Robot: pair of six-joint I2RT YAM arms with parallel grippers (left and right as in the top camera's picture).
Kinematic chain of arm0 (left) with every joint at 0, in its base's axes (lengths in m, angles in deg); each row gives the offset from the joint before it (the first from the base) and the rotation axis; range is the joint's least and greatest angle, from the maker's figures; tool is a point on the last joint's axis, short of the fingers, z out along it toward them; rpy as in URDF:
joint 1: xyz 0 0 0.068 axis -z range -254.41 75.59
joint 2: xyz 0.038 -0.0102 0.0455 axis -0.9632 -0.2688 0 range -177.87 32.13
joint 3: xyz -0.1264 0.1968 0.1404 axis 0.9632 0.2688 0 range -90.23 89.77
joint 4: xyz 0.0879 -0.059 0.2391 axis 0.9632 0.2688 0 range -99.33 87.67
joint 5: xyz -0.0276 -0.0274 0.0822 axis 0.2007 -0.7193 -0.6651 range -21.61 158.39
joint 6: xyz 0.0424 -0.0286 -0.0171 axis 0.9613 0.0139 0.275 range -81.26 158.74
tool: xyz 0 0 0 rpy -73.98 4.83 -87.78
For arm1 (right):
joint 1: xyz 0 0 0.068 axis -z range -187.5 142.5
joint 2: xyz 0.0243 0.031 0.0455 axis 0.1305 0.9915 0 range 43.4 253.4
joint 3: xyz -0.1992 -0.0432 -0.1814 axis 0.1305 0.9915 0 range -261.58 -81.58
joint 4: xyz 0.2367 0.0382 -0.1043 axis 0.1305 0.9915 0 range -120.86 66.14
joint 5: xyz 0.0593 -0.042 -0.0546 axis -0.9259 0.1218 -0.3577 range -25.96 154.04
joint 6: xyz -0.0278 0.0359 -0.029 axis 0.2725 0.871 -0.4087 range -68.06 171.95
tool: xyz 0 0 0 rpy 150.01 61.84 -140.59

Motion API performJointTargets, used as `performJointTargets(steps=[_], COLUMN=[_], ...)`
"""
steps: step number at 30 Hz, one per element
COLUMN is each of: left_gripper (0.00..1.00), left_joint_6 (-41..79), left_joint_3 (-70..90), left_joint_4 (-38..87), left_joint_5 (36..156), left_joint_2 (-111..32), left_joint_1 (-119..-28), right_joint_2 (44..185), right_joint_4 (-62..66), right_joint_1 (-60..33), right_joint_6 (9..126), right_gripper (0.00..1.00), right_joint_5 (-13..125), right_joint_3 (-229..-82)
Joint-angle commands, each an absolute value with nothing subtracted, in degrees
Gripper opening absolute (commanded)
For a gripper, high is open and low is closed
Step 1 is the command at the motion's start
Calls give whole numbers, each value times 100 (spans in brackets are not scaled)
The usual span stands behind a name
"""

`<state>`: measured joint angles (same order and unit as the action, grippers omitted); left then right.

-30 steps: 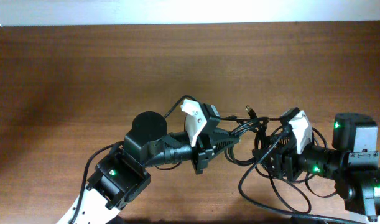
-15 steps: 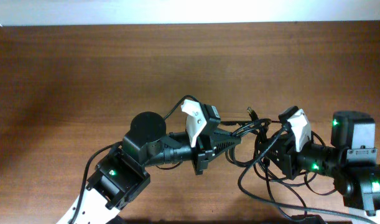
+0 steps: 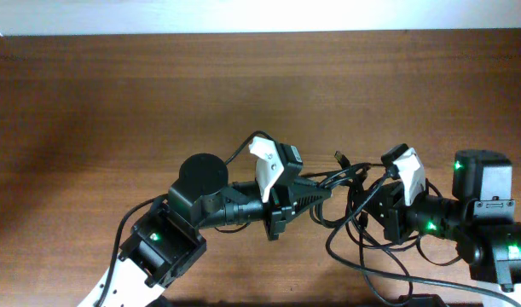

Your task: Untangle cables

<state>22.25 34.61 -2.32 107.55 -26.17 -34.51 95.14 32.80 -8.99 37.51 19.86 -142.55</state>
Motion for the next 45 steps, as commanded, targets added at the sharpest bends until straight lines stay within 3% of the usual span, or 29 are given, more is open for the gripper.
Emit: performJointTargets(steps=[1, 7, 14, 18, 20, 22, 26, 35, 45], left_gripper=[0, 0, 0, 0, 0, 0, 0, 0, 0], left_joint_6=[2066, 459, 109, 103, 332, 660, 890, 1445, 1469], left_joint_3=[3420, 3420, 3420, 3420, 3420, 3420, 3420, 3420, 3420], left_joint_4=[-280, 306, 535, 793, 793, 793, 791, 402, 118], left_joint_5=[10361, 7911, 7004, 7118, 7354, 7651, 7872, 8868, 8879], left_joint_2=[-2589, -2589, -2589, -2589, -2586, -2586, -2488, -2451, -2313], left_joint_1=[-3444, -3444, -3444, -3444, -3444, -3444, -3444, -3444, -3444], right_joint_2=[9514, 9486, 9425, 9412, 9412, 9412, 9412, 9412, 9412], right_joint_4=[3265, 3289, 3331, 3328, 3328, 3328, 3328, 3328, 3331], right_joint_1=[-937, -937, -937, -937, -937, -937, -937, -937, -937], right_joint_6=[3873, 3869, 3869, 3871, 3871, 3871, 3871, 3871, 3878], right_gripper=[4, 4, 4, 5, 17, 41, 58, 58, 58], right_joint_5=[1966, 1752, 1625, 1628, 1628, 1628, 1628, 1691, 1990], right_joint_3=[-14338, -14338, -14338, -14338, -14338, -14338, -14338, -14338, -14338])
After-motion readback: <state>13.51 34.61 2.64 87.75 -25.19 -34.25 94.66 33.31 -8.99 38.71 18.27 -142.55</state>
